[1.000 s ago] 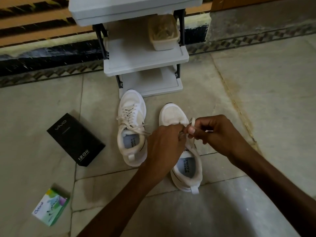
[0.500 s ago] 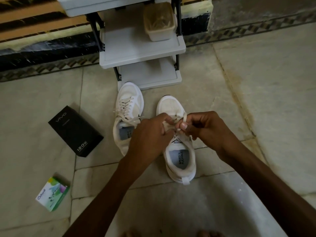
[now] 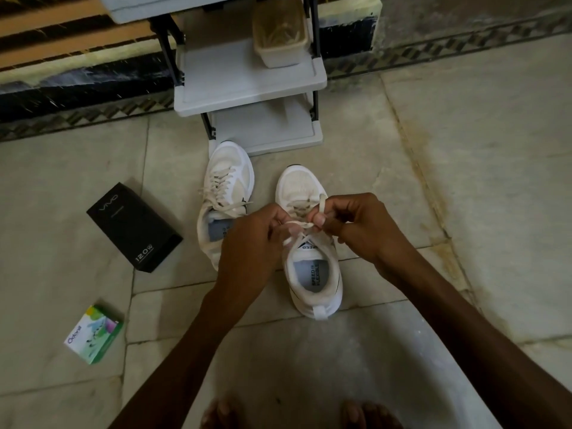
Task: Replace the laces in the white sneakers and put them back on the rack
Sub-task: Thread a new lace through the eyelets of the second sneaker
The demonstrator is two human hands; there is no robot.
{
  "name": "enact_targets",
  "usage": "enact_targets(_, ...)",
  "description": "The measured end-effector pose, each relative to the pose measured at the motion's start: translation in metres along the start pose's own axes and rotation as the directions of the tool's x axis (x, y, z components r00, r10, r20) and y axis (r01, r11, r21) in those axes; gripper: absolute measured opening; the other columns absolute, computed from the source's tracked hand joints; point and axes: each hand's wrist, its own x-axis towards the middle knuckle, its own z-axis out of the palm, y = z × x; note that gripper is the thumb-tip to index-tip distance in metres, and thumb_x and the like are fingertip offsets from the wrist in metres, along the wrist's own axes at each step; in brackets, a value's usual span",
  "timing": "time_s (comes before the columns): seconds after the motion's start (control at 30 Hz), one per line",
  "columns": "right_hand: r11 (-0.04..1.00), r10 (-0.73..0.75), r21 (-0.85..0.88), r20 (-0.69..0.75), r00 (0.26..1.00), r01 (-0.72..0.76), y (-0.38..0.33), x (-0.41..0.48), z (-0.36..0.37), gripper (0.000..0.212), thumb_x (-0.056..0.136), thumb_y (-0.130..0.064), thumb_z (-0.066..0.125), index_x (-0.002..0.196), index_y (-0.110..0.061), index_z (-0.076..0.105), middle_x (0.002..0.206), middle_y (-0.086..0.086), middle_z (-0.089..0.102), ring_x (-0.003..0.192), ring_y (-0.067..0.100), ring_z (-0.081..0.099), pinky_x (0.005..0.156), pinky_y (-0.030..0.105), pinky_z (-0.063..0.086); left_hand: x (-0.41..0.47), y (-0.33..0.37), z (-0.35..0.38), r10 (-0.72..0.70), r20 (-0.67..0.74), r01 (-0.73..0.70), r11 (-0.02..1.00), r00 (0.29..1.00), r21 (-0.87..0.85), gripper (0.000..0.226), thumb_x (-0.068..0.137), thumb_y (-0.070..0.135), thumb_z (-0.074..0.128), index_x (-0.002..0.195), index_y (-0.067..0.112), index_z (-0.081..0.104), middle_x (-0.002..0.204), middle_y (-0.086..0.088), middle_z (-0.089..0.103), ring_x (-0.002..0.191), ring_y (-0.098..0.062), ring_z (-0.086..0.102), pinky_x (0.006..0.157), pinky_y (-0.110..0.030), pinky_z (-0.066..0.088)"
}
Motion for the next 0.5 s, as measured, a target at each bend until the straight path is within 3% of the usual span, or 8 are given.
enact_targets(0.07, 1.0, -0.005, -0.02, -0.004, 1.0, 0.005, -0.001, -0.002, 0.002, 0.019, 0.087, -0.02, 0.07, 0.076, -0.005, 0.07, 0.072, 0.015, 0.066, 0.063, 0.01, 0.057, 0.059, 0.023, 0.046, -0.001, 0.004, 0.0, 0.076, -0.098, -0.054, 0.976, 0.992, 0.21, 0.016, 0.094, 0.026, 0.058, 0.084, 0.015, 0.064, 0.08, 0.004, 0.06, 0.077, -0.015, 0.057, 0.067, -0.03, 0.041)
enact_targets(0.13, 1.0, -0.007, -0.014, -0.019, 1.0, 0.007, -0.004, -0.004, 0.003, 0.023, 0.088, -0.02, 0.07, 0.079, 0.001, 0.069, 0.075, 0.016, 0.068, 0.064, 0.006, 0.06, 0.059, 0.018, 0.047, 0.001, 0.006, -0.003, 0.119, -0.149, -0.068, 0.949, 0.982, 0.308, 0.024, 0.095, 0.028, 0.051, 0.084, 0.011, 0.065, 0.089, 0.001, 0.052, 0.087, -0.018, 0.05, 0.073, -0.03, 0.033)
enact_targets(0.2, 1.0, -0.006, -0.011, -0.032, 0.999, 0.006, -0.007, -0.005, 0.005, 0.022, 0.086, -0.021, 0.072, 0.079, 0.0, 0.069, 0.075, 0.016, 0.069, 0.065, 0.011, 0.062, 0.062, 0.025, 0.05, 0.007, 0.007, -0.008, 0.027, -0.097, -0.022, 0.998, 0.995, 0.051, 0.032, 0.091, 0.034, 0.044, 0.076, 0.012, 0.062, 0.083, -0.001, 0.054, 0.084, -0.022, 0.053, 0.073, -0.034, 0.037)
enact_targets(0.27, 1.0, -0.016, -0.023, -0.045, 0.999, 0.015, -0.01, -0.006, 0.007, 0.019, 0.084, -0.021, 0.074, 0.079, -0.003, 0.07, 0.075, 0.015, 0.068, 0.068, 0.022, 0.063, 0.066, 0.035, 0.053, 0.007, 0.014, -0.015, -0.112, 0.032, 0.117, 0.948, 0.993, -0.295, 0.034, 0.096, 0.035, 0.043, 0.071, 0.018, 0.06, 0.072, 0.002, 0.062, 0.075, -0.018, 0.059, 0.077, -0.036, 0.046)
enact_targets(0.3, 0.999, -0.022, -0.031, -0.055, 0.998, 0.02, -0.011, -0.007, 0.008, 0.017, 0.083, -0.02, 0.074, 0.079, -0.004, 0.07, 0.075, 0.014, 0.069, 0.07, 0.024, 0.065, 0.069, 0.037, 0.055, 0.007, 0.019, -0.018, -0.133, 0.055, 0.144, 0.921, 0.99, -0.363, 0.034, 0.1, 0.033, 0.045, 0.072, 0.02, 0.06, 0.069, 0.005, 0.064, 0.07, -0.012, 0.061, 0.074, -0.032, 0.049)
enact_targets(0.37, 0.999, -0.023, -0.046, -0.084, 0.996, 0.02, -0.014, -0.009, 0.01, 0.017, 0.083, -0.021, 0.075, 0.079, -0.004, 0.07, 0.074, 0.012, 0.069, 0.075, 0.026, 0.067, 0.072, 0.039, 0.055, 0.004, 0.028, -0.025, -0.181, 0.093, 0.204, 0.866, 0.979, -0.457, 0.03, 0.101, 0.028, 0.05, 0.076, 0.017, 0.063, 0.067, 0.006, 0.065, 0.06, -0.005, 0.061, 0.062, -0.021, 0.05)
enact_targets(0.43, 0.999, -0.005, -0.042, -0.107, 0.994, 0.0, -0.016, -0.011, 0.012, 0.019, 0.083, -0.023, 0.075, 0.079, -0.005, 0.07, 0.073, 0.01, 0.07, 0.074, 0.024, 0.068, 0.07, 0.036, 0.055, 0.003, 0.033, -0.032, -0.203, 0.109, 0.23, 0.839, 0.973, -0.494, 0.025, 0.095, 0.03, 0.06, 0.076, 0.015, 0.067, 0.068, 0.006, 0.067, 0.052, -0.004, 0.059, 0.057, -0.02, 0.051)
enact_targets(0.5, 0.999, 0.012, -0.044, -0.13, 0.991, -0.018, -0.019, -0.013, 0.012, 0.02, 0.083, -0.026, 0.075, 0.077, -0.007, 0.07, 0.071, 0.007, 0.07, 0.068, 0.017, 0.067, 0.063, 0.025, 0.052, 0.005, 0.025, -0.038, -0.108, 0.023, 0.11, 0.959, 0.994, -0.26, 0.021, 0.086, 0.041, 0.069, 0.075, 0.024, 0.072, 0.069, 0.011, 0.068, 0.057, -0.001, 0.06, 0.06, -0.016, 0.048)
